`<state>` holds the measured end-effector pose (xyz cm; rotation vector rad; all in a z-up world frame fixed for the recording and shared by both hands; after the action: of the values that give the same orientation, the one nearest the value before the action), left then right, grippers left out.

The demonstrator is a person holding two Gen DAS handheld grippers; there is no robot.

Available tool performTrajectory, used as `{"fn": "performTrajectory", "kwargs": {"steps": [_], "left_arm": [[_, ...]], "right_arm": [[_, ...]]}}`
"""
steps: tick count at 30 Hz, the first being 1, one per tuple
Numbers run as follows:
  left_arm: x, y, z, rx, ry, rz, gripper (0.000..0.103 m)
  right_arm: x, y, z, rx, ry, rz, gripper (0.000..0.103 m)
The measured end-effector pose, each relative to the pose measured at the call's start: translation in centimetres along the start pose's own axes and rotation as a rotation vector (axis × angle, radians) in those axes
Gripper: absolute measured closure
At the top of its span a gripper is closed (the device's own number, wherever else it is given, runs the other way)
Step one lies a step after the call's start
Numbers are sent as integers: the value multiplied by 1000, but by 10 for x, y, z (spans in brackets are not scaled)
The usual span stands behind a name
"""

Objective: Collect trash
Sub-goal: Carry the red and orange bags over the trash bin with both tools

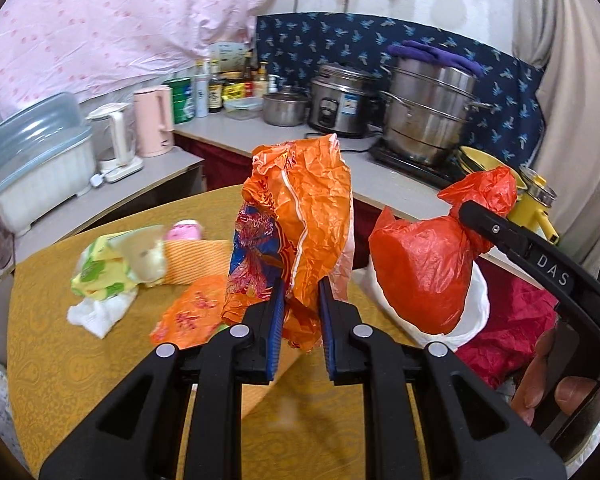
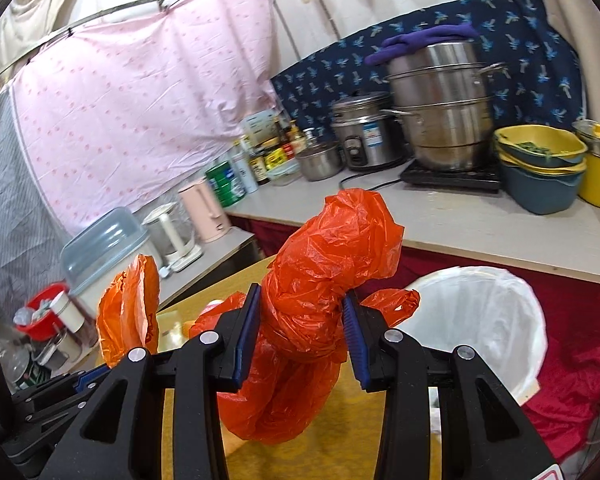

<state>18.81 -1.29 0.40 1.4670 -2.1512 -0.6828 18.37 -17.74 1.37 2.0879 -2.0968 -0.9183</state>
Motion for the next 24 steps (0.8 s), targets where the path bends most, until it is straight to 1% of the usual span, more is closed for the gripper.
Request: {"fn": "performTrajectory", "kwargs": {"steps": [10, 16, 24], "left_arm": [[96, -35, -1, -39, -115, 93, 86], [141, -60, 1, -66, -167, 136, 86], [197, -101, 10, -125, -239, 188, 86]], "right_arm": [[92, 27, -8, 40, -81, 113, 66], [148, 37, -7, 56, -147, 178, 66], [206, 44, -3, 65, -211, 251, 66]]}}
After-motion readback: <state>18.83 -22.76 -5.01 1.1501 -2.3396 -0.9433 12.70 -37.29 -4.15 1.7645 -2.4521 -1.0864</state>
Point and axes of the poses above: each gripper's, at about its wrist camera, not at the fingertips, and y roughly against the way its jaws point, x to its right, z to its underside, the point moved 10 cm from there along -y, roughly the way its jaws point, and after that the axes turned 3 degrees about -z, right-handed, at the moved point
